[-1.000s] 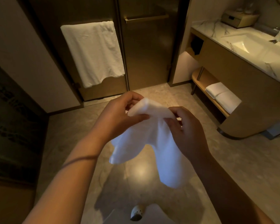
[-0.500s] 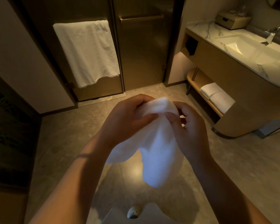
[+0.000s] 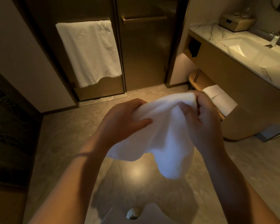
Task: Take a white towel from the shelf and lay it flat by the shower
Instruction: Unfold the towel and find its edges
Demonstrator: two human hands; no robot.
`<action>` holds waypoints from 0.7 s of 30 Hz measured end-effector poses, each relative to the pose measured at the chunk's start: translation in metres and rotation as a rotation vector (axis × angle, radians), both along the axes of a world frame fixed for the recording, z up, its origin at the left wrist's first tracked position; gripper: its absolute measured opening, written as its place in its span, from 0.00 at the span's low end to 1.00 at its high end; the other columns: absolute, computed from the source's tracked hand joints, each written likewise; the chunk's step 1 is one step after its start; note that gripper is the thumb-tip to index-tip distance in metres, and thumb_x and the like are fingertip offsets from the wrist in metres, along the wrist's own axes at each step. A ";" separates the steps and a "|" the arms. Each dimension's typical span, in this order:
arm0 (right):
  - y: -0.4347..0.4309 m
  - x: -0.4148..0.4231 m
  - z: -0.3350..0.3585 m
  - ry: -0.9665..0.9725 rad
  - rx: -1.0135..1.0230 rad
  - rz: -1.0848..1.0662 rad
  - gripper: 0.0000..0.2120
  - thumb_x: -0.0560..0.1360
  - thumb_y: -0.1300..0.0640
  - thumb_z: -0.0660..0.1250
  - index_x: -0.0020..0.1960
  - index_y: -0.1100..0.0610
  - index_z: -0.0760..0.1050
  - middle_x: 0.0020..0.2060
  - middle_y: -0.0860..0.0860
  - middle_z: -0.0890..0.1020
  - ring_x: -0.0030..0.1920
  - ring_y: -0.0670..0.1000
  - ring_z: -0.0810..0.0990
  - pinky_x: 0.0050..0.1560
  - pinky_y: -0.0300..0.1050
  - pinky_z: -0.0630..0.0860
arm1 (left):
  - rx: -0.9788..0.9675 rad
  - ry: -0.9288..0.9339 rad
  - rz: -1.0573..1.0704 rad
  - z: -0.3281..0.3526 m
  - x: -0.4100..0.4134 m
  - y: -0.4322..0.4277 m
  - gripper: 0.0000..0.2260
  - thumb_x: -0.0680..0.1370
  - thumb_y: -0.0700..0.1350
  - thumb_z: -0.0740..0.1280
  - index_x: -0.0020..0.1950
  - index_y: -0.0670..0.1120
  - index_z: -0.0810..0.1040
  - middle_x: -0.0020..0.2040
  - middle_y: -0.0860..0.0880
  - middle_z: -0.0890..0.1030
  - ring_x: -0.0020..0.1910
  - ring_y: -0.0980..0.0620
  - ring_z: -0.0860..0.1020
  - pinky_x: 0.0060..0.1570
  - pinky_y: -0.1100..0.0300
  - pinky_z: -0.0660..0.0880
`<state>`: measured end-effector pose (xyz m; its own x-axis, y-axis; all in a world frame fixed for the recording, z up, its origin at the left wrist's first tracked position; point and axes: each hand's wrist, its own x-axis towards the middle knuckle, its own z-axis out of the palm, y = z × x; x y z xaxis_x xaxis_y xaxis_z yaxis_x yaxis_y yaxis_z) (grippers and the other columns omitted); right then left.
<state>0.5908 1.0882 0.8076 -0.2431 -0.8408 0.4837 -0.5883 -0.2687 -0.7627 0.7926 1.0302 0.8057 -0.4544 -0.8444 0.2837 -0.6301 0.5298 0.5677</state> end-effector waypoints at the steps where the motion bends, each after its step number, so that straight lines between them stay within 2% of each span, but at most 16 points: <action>1: 0.000 -0.003 0.000 -0.015 -0.007 -0.016 0.07 0.76 0.48 0.61 0.54 0.45 0.70 0.42 0.36 0.76 0.44 0.37 0.76 0.39 0.31 0.70 | 0.010 -0.009 0.009 -0.002 0.004 -0.001 0.14 0.69 0.57 0.70 0.52 0.57 0.77 0.43 0.61 0.80 0.41 0.62 0.75 0.38 0.68 0.69; 3: -0.001 -0.010 0.000 -0.044 -0.006 -0.019 0.08 0.76 0.48 0.62 0.55 0.43 0.69 0.43 0.34 0.75 0.45 0.35 0.75 0.38 0.26 0.68 | 0.040 0.005 0.029 -0.007 0.008 -0.003 0.12 0.70 0.54 0.71 0.52 0.56 0.78 0.42 0.61 0.80 0.41 0.63 0.76 0.38 0.69 0.70; 5: -0.002 -0.017 0.002 0.011 -0.007 0.010 0.13 0.76 0.50 0.63 0.60 0.44 0.69 0.47 0.34 0.75 0.49 0.34 0.74 0.43 0.25 0.68 | 0.035 0.012 0.042 -0.007 0.008 -0.004 0.10 0.71 0.53 0.70 0.51 0.56 0.78 0.40 0.62 0.79 0.40 0.67 0.75 0.36 0.73 0.67; 8: -0.004 -0.025 0.007 0.347 0.004 0.040 0.23 0.73 0.52 0.69 0.67 0.48 0.68 0.56 0.43 0.74 0.55 0.39 0.70 0.52 0.30 0.64 | 0.000 -0.005 0.013 -0.002 0.000 -0.006 0.10 0.71 0.53 0.69 0.52 0.57 0.78 0.41 0.63 0.78 0.38 0.65 0.74 0.37 0.74 0.65; 9: -0.004 -0.026 0.008 0.467 0.029 0.047 0.24 0.72 0.51 0.69 0.66 0.48 0.70 0.56 0.46 0.75 0.56 0.42 0.70 0.52 0.32 0.63 | -0.010 -0.015 -0.008 0.000 -0.004 -0.006 0.10 0.71 0.53 0.70 0.52 0.56 0.79 0.42 0.62 0.79 0.39 0.64 0.74 0.38 0.73 0.65; 11: -0.004 -0.026 0.008 0.611 0.105 0.091 0.22 0.70 0.47 0.68 0.62 0.49 0.74 0.53 0.48 0.78 0.53 0.48 0.73 0.50 0.40 0.67 | -0.016 -0.028 -0.050 0.001 -0.011 -0.005 0.11 0.72 0.50 0.70 0.53 0.54 0.79 0.44 0.59 0.81 0.41 0.61 0.75 0.39 0.72 0.67; 13: -0.003 -0.023 0.005 0.647 0.188 0.137 0.17 0.70 0.47 0.68 0.58 0.49 0.77 0.48 0.47 0.80 0.47 0.49 0.76 0.46 0.48 0.72 | -0.016 -0.027 -0.086 0.002 -0.016 -0.004 0.11 0.72 0.48 0.70 0.54 0.52 0.79 0.46 0.56 0.82 0.43 0.60 0.76 0.41 0.72 0.66; 16: -0.002 -0.017 -0.003 0.648 0.187 0.136 0.11 0.72 0.48 0.67 0.53 0.49 0.79 0.42 0.44 0.80 0.40 0.46 0.75 0.40 0.44 0.72 | -0.007 -0.028 -0.109 0.002 -0.017 -0.003 0.12 0.73 0.48 0.70 0.55 0.53 0.79 0.47 0.58 0.81 0.46 0.63 0.74 0.41 0.75 0.66; 21: -0.005 -0.013 -0.002 0.570 0.133 0.131 0.10 0.74 0.50 0.65 0.53 0.51 0.78 0.44 0.46 0.81 0.42 0.46 0.76 0.40 0.45 0.72 | -0.014 -0.076 -0.052 0.005 0.002 -0.006 0.11 0.70 0.55 0.69 0.52 0.58 0.79 0.43 0.61 0.80 0.41 0.64 0.75 0.38 0.73 0.66</action>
